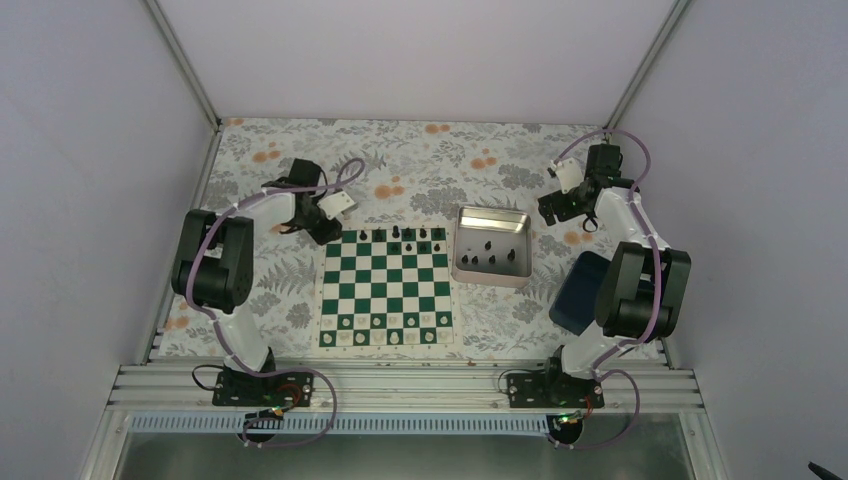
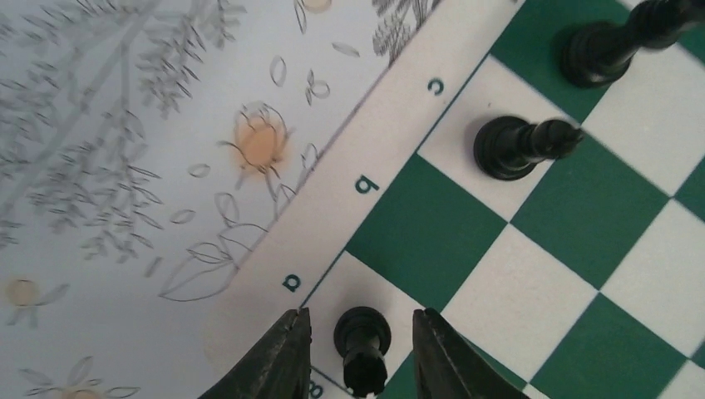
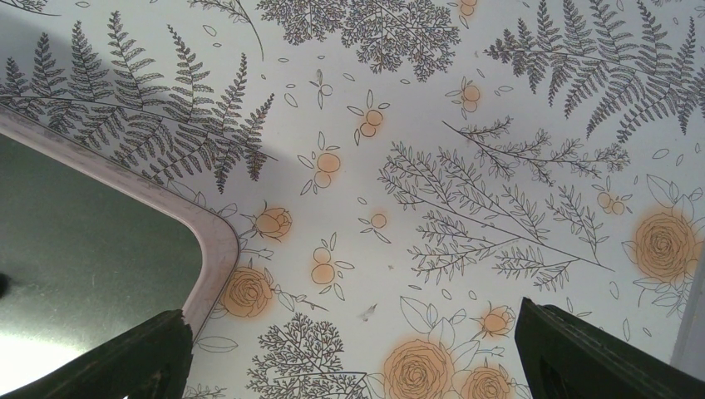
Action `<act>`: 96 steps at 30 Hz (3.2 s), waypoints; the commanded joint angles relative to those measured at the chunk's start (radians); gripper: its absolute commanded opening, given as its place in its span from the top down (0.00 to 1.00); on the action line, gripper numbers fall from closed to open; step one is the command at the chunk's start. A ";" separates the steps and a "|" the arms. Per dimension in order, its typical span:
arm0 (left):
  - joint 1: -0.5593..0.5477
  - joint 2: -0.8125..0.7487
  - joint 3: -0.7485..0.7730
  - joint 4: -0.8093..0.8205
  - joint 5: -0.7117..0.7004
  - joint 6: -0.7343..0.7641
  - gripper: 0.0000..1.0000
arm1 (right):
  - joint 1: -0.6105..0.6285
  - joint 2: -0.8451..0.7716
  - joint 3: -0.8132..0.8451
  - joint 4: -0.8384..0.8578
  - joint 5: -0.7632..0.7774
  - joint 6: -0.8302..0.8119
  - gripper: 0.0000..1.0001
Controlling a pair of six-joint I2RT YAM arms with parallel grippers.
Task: Set up the chess pieces on the board
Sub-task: Place the chess piece on the chessboard, then pick up the chess piece from the storage box.
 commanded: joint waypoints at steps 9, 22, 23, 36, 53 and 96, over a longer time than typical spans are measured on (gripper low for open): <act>-0.101 -0.041 0.410 -0.189 0.001 -0.001 0.45 | 0.010 0.009 -0.001 -0.001 -0.002 -0.017 0.00; -0.495 0.428 1.205 -0.408 0.051 -0.027 0.20 | -0.009 0.008 0.003 0.014 0.019 0.002 0.00; -0.511 0.484 1.288 -0.435 0.074 -0.034 0.20 | -0.015 0.007 0.005 0.015 0.020 0.004 0.00; -0.623 0.722 1.366 -0.407 0.166 -0.078 0.33 | -0.039 0.002 0.001 0.022 0.001 0.008 0.00; -0.665 0.799 1.376 -0.421 0.153 -0.038 0.56 | -0.037 -0.001 -0.004 0.013 -0.011 -0.001 0.00; -0.685 0.837 1.384 -0.410 0.104 -0.043 0.88 | -0.034 -0.009 0.000 -0.006 -0.043 -0.005 0.00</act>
